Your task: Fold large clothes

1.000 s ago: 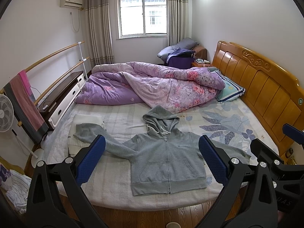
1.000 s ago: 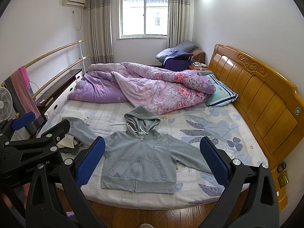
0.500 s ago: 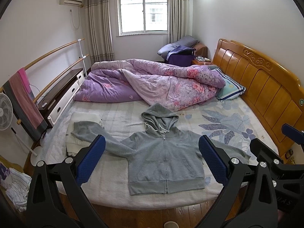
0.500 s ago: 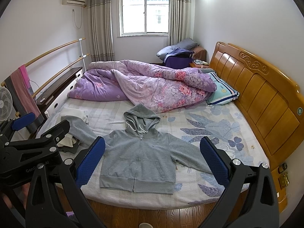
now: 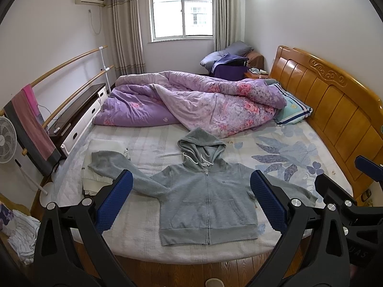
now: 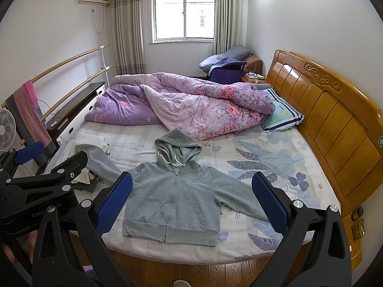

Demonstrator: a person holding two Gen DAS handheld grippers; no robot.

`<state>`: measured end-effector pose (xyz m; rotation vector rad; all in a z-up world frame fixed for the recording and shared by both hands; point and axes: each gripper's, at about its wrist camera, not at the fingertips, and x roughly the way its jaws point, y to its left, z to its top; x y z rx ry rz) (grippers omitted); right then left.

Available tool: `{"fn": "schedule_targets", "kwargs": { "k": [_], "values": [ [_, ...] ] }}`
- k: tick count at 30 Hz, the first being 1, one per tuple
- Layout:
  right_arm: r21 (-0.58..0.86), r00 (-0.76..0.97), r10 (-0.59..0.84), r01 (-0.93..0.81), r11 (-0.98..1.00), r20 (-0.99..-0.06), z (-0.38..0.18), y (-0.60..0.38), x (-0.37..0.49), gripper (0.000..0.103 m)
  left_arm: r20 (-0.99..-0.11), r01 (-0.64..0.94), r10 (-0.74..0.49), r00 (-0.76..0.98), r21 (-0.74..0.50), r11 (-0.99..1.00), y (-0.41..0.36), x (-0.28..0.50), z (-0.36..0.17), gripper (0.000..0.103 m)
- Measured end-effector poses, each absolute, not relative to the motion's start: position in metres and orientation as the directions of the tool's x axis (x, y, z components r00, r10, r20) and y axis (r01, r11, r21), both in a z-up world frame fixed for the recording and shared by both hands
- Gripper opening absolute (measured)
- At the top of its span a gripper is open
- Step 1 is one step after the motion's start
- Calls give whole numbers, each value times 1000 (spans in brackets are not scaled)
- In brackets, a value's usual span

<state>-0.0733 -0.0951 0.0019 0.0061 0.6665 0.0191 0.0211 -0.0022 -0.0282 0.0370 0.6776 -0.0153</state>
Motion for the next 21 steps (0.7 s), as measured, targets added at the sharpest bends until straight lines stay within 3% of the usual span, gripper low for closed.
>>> {"fn": "schedule_targets", "kwargs": {
  "k": [21],
  "values": [
    [29, 734, 27, -10, 1000, -679, -12, -127, -27, 96, -689, 36, 5, 725, 45, 998, -35, 67, -43, 98]
  ]
}}
